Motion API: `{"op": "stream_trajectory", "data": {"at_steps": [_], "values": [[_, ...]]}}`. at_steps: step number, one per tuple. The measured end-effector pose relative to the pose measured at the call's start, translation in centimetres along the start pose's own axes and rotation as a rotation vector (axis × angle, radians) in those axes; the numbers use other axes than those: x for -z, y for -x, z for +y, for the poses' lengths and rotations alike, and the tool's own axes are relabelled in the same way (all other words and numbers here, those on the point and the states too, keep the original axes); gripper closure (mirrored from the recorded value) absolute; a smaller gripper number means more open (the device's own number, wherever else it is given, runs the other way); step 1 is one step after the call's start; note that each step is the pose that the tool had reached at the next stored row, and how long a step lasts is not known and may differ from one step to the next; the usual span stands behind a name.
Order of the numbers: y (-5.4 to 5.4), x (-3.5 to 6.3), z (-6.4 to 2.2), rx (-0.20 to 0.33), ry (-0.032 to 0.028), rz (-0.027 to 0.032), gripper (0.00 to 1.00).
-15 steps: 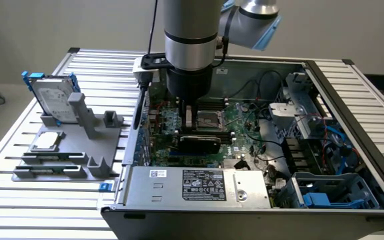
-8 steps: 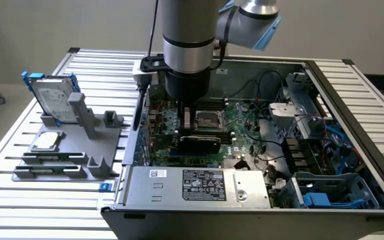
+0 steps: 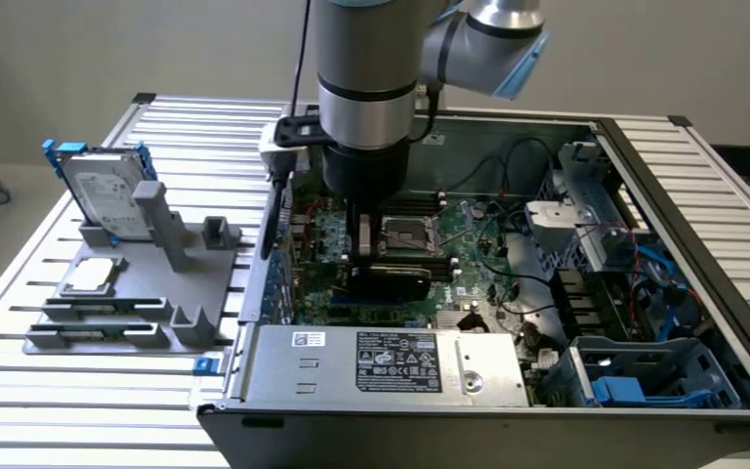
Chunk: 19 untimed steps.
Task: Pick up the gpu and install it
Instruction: 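Press down on the gpu until it lock into place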
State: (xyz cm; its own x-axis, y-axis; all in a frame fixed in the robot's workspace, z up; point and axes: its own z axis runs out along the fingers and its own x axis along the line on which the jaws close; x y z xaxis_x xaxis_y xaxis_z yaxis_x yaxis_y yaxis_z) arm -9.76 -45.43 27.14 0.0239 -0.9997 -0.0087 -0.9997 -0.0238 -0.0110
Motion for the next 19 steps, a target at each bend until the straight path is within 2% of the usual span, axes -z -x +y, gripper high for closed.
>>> {"op": "stream_trajectory", "data": {"at_steps": [6,12,19], "values": [[0.0,-0.43,-0.01,0.0,-0.0002,0.005,0.89],[0.02,-0.72,0.01,0.0,0.0006,0.0126,0.89],[0.04,-0.35,0.02,0.0,0.004,0.0107,0.89]]}}
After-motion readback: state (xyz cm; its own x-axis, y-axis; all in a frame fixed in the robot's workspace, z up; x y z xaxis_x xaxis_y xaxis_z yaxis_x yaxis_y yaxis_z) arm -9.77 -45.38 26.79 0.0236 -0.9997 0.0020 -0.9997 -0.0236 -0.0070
